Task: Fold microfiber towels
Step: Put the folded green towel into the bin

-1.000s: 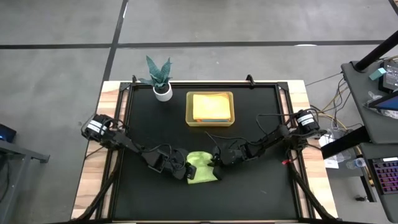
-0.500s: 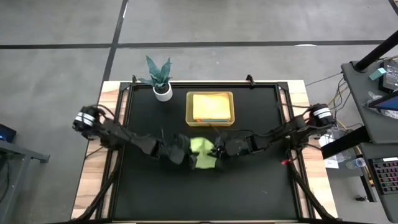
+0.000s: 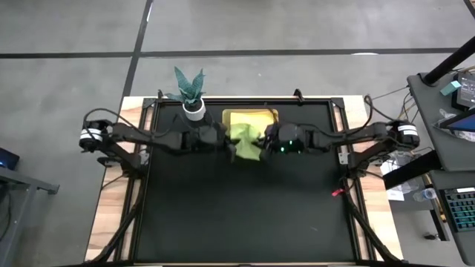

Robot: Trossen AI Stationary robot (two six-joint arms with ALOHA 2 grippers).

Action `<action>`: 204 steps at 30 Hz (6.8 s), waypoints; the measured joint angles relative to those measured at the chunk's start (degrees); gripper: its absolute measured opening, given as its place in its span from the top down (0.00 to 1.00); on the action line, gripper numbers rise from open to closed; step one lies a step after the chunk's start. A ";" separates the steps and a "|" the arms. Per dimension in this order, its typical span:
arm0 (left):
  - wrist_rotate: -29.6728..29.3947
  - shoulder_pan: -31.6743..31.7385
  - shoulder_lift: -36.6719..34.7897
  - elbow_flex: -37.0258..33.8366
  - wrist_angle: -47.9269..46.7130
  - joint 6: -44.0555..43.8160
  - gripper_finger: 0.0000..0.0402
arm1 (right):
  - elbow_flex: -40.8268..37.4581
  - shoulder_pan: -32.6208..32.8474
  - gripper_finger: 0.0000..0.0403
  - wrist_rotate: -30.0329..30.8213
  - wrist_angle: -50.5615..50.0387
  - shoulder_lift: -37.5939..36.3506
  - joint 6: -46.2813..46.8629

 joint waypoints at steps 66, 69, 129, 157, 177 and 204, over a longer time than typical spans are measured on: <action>8.93 16.48 14.63 7.69 0.20 5.04 0.62 | 9.31 -19.93 0.60 -0.63 -21.61 6.07 -9.52; 8.96 16.48 13.89 7.80 -0.76 5.13 0.61 | 9.30 -20.59 0.58 -0.63 -22.62 5.72 -10.34; 9.98 14.30 9.37 8.19 -6.15 27.01 1.00 | 4.85 -19.32 0.97 -14.00 -15.72 4.27 -19.66; 5.03 19.59 21.42 13.16 -6.06 25.69 1.00 | 4.90 -26.30 0.98 -7.07 -3.86 14.99 -22.65; 18.21 15.98 14.58 11.46 -8.43 32.58 1.00 | 3.64 -21.93 0.98 -18.34 -14.14 5.74 -20.42; 19.10 15.28 14.32 11.25 -11.89 31.90 1.00 | 2.41 -22.77 0.98 -18.44 -14.75 5.82 -18.95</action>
